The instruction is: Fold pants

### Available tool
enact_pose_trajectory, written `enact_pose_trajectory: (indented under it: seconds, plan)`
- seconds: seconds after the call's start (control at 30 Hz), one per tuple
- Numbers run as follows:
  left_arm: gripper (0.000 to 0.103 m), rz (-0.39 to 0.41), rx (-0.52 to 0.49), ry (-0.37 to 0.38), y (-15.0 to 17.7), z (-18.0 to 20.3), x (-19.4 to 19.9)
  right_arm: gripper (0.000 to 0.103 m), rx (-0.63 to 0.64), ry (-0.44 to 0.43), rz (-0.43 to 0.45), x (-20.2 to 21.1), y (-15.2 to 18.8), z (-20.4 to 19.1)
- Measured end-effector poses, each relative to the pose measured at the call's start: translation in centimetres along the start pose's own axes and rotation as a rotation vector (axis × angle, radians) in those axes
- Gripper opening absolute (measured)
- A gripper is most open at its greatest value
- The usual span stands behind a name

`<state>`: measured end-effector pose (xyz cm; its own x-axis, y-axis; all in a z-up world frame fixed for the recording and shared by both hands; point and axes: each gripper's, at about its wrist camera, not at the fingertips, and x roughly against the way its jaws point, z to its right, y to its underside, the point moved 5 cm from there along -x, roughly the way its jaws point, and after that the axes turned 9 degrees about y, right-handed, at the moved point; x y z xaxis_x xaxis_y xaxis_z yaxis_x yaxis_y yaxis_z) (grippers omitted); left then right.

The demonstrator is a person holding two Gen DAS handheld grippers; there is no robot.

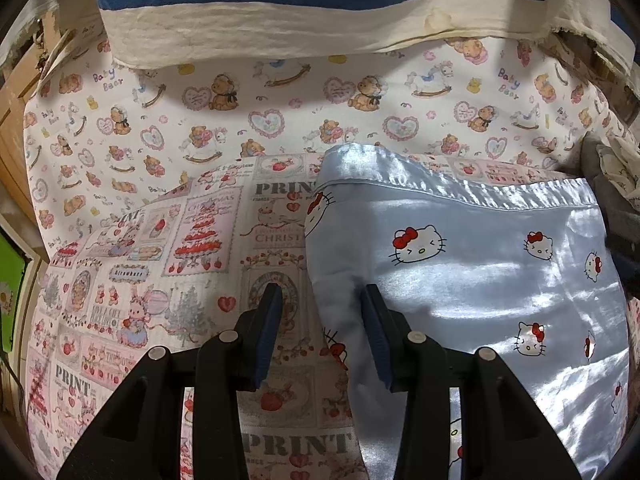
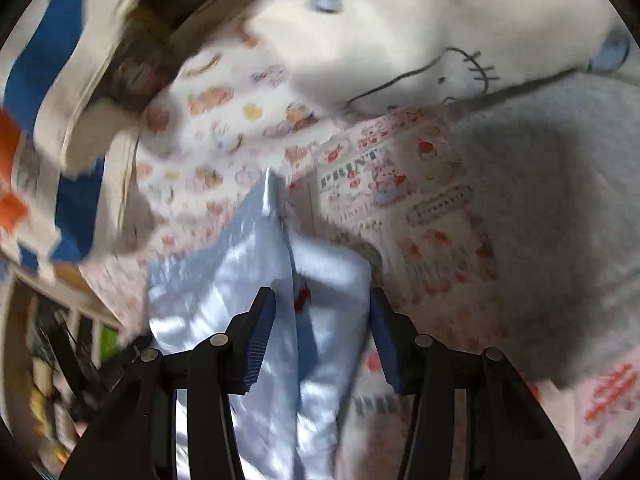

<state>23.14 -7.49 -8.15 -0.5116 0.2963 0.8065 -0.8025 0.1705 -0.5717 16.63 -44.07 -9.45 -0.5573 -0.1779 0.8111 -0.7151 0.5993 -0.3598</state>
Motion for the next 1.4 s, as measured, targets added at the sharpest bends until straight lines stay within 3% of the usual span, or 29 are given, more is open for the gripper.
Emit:
enact_pose_trajectory:
  seconds: [0.13,0.2,0.33,0.43,0.47,0.53,0.63,0.77,1.0,1.1,1.23,1.3,1.4]
  plan:
    - [0.041,-0.001,0.005,0.014,-0.2,-0.1,-0.1,0.033,-0.129,-0.033,0.027,-0.6,-1.0,1.2]
    - [0.041,-0.001,0.008,0.017,-0.2,-0.2,-0.1,0.001,-0.136,-0.051,0.031,-1.1,-1.1,1.4]
    - [0.041,-0.003,0.009,0.017,-0.1,-0.1,-0.1,0.001,-0.063,-0.092,0.123,0.5,-1.2,0.4]
    - [0.041,-0.003,0.011,0.02,-0.1,0.0,0.0,0.001,0.225,-0.08,0.246,3.9,-0.7,-3.6]
    - [0.041,-0.003,0.013,0.021,0.0,0.0,0.0,0.001,0.329,-0.112,0.274,5.1,0.0,-5.1]
    - [0.041,-0.005,0.018,0.025,0.0,0.0,0.1,0.001,0.403,-0.148,0.293,6.5,1.0,-6.3]
    - [0.04,-0.005,0.02,0.028,-0.1,0.1,0.1,0.001,0.434,-0.115,0.216,5.9,2.2,-5.8]
    - [0.04,-0.005,0.015,0.022,0.0,0.3,0.0,0.001,0.508,0.018,0.126,3.7,4.2,-4.8]
    - [0.041,-0.006,0.014,0.024,0.0,0.2,0.1,0.001,0.618,-0.01,-0.041,1.6,8.5,-5.5]
    - [0.041,-0.006,0.013,0.023,0.0,0.2,0.1,0.001,0.682,0.052,0.013,2.1,9.0,-5.9]
    - [0.041,-0.006,0.012,0.023,0.0,0.2,0.1,0.007,0.591,0.06,0.097,3.3,7.5,-5.2]
    - [0.041,-0.006,0.012,0.023,0.0,0.2,0.1,0.013,0.556,0.079,0.094,2.9,6.6,-4.7]
    - [0.041,-0.007,0.011,0.023,0.0,0.1,0.1,0.014,0.476,0.083,0.042,1.6,5.4,-4.0]
